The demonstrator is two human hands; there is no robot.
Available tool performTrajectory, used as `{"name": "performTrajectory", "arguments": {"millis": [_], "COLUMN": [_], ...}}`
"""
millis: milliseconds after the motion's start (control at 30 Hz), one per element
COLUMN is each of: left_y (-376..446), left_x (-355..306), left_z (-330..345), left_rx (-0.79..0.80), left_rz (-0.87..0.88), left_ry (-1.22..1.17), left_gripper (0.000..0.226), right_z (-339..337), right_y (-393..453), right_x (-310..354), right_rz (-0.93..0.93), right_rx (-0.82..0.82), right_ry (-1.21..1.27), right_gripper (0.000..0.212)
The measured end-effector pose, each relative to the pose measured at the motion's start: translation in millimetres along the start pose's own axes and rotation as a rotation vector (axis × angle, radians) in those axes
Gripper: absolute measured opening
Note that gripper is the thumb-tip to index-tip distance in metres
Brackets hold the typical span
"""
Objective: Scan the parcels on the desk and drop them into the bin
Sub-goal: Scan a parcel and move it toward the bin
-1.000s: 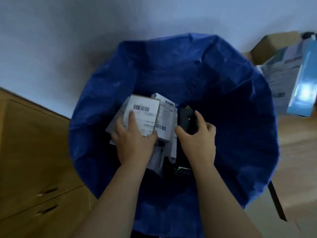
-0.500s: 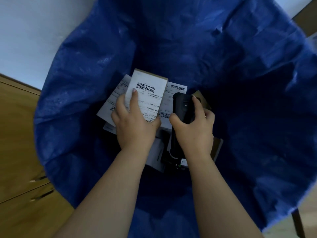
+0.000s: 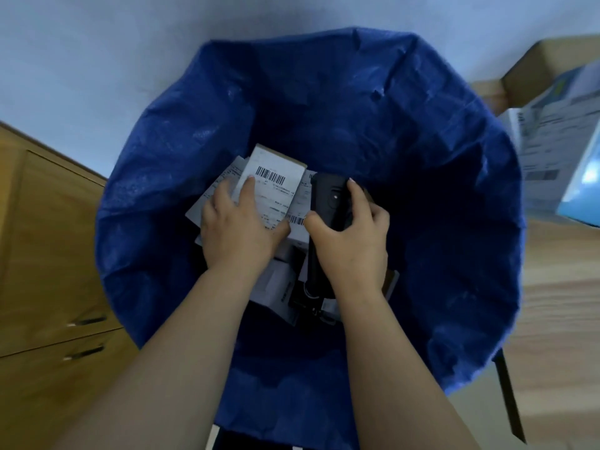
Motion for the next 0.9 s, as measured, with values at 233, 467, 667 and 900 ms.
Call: {"name": "performTrajectory", "arguments": {"millis": [233, 467, 667, 900], "left_y": [-40.1, -115.7, -176.1, -253.7], "left_x": [-13.9, -6.8, -25.3, -91.7], "left_z": [-64.6, -112.0, -132.7, -134.0], "left_rx": [-0.117, -0.092, -0.031, 0.03], "left_rz": [0.074, 0.138, 0.294, 0.544], "left_ry": [-0.064, -0.191, -0.186, -0.239], "left_gripper": [0.07, 0.064, 0.063, 0.064], "right_z": [-37.5, -74.2, -108.5, -190.9], "right_y": [-59.9, -154.6, -225.0, -289.8], "right_x": [30.4, 43.0, 37.1, -8.6], "right_rz": [-0.058, -0.117, -0.133, -0.047], "right_rx": [-0.086, -0.25, -0.365, -0.612], "right_ry": [0.024, 0.076, 0.118, 0.213], "right_gripper": [0.075, 0.076, 0.076, 0.077]}}
Point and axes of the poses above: each hand's wrist, its own y-axis towards the middle knuckle, its own z-axis out of the palm, x = y × z, the point moved 5 cm from there along y, towards the middle knuckle
